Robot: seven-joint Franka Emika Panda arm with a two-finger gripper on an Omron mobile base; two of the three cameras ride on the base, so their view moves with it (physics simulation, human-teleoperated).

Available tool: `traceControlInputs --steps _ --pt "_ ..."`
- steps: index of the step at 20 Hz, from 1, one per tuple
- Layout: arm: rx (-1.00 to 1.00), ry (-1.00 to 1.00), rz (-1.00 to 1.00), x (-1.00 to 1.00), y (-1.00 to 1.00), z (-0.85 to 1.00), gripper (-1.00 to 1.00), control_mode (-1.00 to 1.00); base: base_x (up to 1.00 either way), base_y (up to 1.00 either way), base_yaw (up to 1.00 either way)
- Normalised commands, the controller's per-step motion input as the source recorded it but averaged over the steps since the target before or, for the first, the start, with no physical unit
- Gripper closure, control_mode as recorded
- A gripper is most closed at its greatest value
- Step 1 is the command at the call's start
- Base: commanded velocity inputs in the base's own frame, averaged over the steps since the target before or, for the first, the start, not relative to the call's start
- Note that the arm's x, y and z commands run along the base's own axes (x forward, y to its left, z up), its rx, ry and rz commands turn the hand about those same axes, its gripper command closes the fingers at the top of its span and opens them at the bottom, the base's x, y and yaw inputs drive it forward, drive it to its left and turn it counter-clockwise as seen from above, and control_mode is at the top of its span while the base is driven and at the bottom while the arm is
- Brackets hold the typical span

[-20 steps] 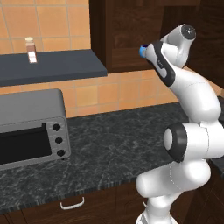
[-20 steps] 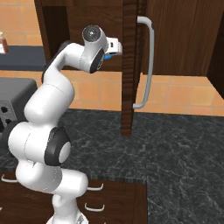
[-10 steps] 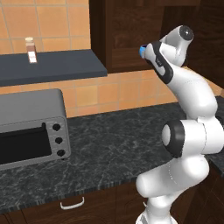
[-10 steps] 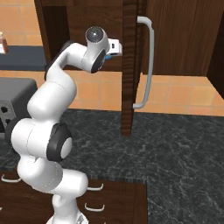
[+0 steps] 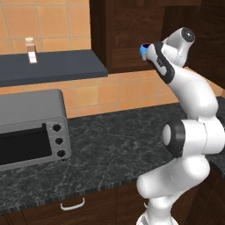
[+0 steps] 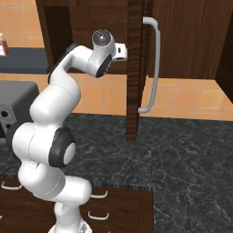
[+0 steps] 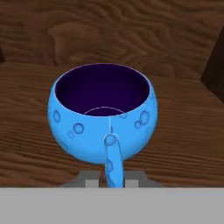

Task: Gather all objects into one cabinet and sort the glasses and bowls to opposite sides.

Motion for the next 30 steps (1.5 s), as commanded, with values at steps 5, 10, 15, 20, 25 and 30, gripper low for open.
traceControlInputs --steps 5,10,15,20,25,30 --pt "0.03 0.11 -0.01 0.13 0.0 0.2 1.0 -1.0 0.0 0.0 0.0" --pt "0.05 0.24 -0.05 0.17 0.0 0.7 1.0 -1.0 0.0 0.0 0.0" --pt "0.07 0.28 -0.09 0.06 0.0 0.71 1.0 -1.0 0.0 0.0 0.0" --pt "0.03 0.32 -0.08 0.0 0.05 0.35 1.0 -1.0 0.0 0.0 0.0" --pt "0.0 0.02 0.0 -0.06 0.05 -0.16 1.0 -1.0 0.0 0.0 0.0" --pt "0.0 -0.11 0.0 -0.44 0.23 0.14 1.0 -1.0 0.0 0.0 0.0"
